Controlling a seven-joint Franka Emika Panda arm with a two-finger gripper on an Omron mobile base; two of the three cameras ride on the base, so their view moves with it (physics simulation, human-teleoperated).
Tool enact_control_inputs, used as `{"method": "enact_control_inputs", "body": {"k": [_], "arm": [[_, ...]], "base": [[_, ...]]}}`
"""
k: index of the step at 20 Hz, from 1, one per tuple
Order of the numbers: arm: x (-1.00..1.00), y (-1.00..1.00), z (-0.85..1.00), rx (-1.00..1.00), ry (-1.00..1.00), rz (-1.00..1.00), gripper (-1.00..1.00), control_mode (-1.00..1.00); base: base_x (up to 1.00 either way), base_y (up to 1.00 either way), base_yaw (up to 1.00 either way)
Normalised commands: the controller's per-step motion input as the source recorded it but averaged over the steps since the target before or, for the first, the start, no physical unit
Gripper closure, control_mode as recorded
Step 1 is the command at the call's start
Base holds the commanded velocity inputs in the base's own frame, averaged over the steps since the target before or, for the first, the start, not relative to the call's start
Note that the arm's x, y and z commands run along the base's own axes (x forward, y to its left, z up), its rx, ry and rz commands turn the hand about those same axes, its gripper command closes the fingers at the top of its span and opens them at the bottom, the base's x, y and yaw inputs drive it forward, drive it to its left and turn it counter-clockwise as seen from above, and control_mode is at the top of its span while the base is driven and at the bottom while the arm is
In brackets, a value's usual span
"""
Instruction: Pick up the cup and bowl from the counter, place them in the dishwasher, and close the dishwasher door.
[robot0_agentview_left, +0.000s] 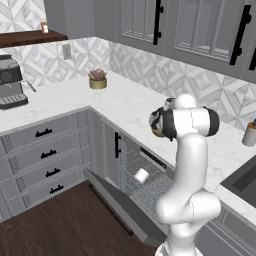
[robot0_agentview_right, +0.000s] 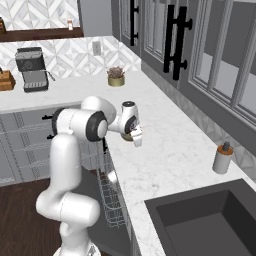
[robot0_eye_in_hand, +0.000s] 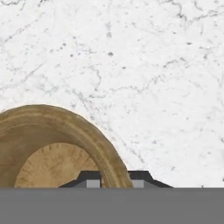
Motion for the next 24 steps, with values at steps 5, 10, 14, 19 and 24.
{"method": "enact_control_inputs", "body": {"k": [5, 10, 14, 19, 24], "arm": [[-1.0, 0.44, 0.0, -0.04, -0.01, 0.02, 1.0, -1.0], [-0.98, 0.34, 0.2, -0.04, -0.03, 0.0, 1.0, -1.0], [-0.83, 0.34, 0.27, 0.0, 0.0, 0.0, 1.0, -1.0], [-0.64, 0.44, 0.18, 0.0, 0.02, 0.0, 1.0, -1.0], [-0.46, 0.45, 0.05, 0.0, 0.12, 0.0, 1.0, -1.0]], "base": [[0.0, 0.0, 0.0], [0.0, 0.0, 0.0], [0.0, 0.0, 0.0], [0.0, 0.0, 0.0], [0.0, 0.0, 0.0]]}}
